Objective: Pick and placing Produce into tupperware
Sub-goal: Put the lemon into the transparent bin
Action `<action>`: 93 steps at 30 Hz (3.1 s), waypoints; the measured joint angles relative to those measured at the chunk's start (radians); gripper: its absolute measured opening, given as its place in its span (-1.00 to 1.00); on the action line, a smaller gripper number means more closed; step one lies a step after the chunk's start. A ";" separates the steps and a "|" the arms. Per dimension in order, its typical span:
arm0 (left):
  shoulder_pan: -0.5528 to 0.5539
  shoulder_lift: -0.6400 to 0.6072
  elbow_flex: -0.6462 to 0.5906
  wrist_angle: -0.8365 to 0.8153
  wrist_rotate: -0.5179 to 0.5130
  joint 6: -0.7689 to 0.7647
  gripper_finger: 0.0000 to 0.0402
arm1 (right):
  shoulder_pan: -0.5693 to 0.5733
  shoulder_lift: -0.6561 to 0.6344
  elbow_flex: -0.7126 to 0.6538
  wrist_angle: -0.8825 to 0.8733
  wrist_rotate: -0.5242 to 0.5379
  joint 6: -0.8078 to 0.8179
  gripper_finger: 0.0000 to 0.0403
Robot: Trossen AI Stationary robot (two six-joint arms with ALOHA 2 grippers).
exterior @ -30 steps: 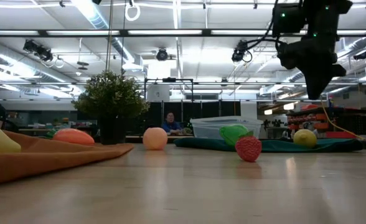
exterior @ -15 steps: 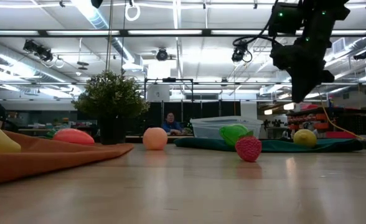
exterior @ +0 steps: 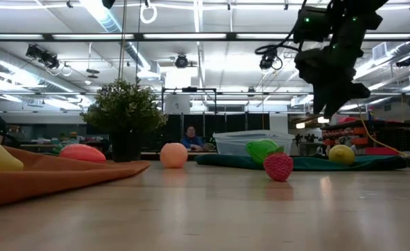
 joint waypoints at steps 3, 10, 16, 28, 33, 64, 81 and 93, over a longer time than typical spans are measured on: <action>0.000 0.000 0.000 0.000 0.000 -0.001 -0.92 | 0.000 0.016 0.000 -0.027 0.031 0.066 -0.07; 0.000 0.000 0.000 0.000 0.000 -0.001 -0.89 | 0.018 0.067 -0.017 -0.091 0.081 0.199 0.51; 0.000 0.000 0.000 0.001 0.000 -0.001 -0.93 | 0.057 0.125 -0.028 -0.062 0.105 0.249 0.63; 0.000 0.000 0.000 0.001 0.000 -0.001 -0.88 | 0.133 0.220 -0.029 -0.018 0.212 0.278 0.57; 0.000 0.000 0.000 0.001 0.000 -0.001 -0.91 | 0.152 0.257 -0.029 0.039 0.221 0.296 0.57; 0.000 0.000 0.000 0.001 0.001 -0.028 -0.89 | 0.162 0.356 -0.029 0.020 0.208 0.333 0.34; 0.000 0.000 0.000 0.001 0.000 -0.027 -0.92 | 0.162 0.349 -0.029 0.019 0.206 0.328 -0.07; 0.000 0.000 0.000 0.001 0.001 -0.027 -0.92 | 0.162 0.214 -0.022 0.014 0.196 0.346 -0.06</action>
